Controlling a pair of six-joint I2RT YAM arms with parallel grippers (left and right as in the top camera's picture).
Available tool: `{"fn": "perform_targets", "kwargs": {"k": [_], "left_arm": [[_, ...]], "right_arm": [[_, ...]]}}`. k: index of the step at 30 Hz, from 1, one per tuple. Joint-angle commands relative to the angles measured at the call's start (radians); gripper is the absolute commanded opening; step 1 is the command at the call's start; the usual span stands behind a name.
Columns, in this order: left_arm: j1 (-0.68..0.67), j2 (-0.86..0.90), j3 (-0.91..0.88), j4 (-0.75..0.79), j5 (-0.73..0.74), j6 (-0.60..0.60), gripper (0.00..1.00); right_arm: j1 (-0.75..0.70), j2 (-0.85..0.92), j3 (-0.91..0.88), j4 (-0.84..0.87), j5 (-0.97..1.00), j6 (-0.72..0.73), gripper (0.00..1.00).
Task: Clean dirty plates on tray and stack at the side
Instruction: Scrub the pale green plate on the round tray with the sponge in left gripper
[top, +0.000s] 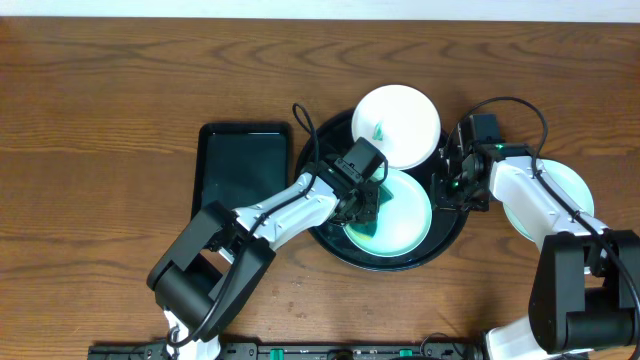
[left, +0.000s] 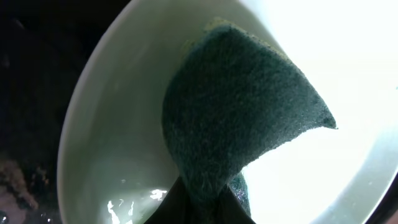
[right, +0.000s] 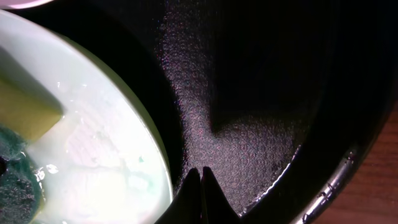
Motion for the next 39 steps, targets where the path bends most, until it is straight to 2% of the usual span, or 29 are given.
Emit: {"fn": "perform_targets", "kwargs": {"k": [1,4,9,11,14,16,20,24,27,29,33,39], "left_arm": [[-0.013,0.047,-0.029,0.043,-0.021,0.039,0.07],[-0.04,0.053,-0.029,0.134,0.151,0.037,0.07],[-0.074,0.054,-0.029,0.168,0.173,-0.049,0.07],[-0.074,0.054,-0.029,0.166,0.173,-0.051,0.07],[-0.067,0.054,-0.029,0.16,0.166,-0.051,0.07],[-0.058,0.053,-0.029,0.135,0.144,-0.051,0.07],[-0.027,0.053,-0.029,0.059,0.106,-0.035,0.08],[-0.004,0.053,-0.028,-0.006,0.084,-0.002,0.07],[0.002,0.053,-0.029,-0.018,0.074,0.006,0.07],[0.002,0.053,-0.028,-0.012,0.074,0.005,0.08],[-0.001,0.053,-0.028,0.035,0.103,-0.025,0.07],[-0.041,0.064,-0.029,0.286,0.239,-0.183,0.08]], "right_arm": [[0.003,0.004,0.007,0.001,-0.001,0.015,0.01],[0.003,0.004,0.007,0.004,-0.001,0.013,0.01],[0.003,0.004,0.006,0.001,-0.001,-0.032,0.02],[0.002,0.004,-0.005,0.012,-0.001,-0.04,0.13],[0.002,0.004,-0.039,0.051,0.0,-0.039,0.42],[0.002,0.004,-0.066,0.08,-0.001,-0.039,0.45],[0.002,0.004,-0.113,0.153,-0.005,-0.04,0.41],[0.003,0.004,-0.138,0.201,-0.028,-0.04,0.24],[0.005,0.004,-0.143,0.212,-0.032,-0.039,0.08],[0.006,0.004,-0.144,0.215,-0.032,-0.039,0.01],[0.007,0.004,-0.156,0.235,-0.032,-0.02,0.01],[0.007,0.004,-0.192,0.249,-0.032,-0.02,0.01]]}}
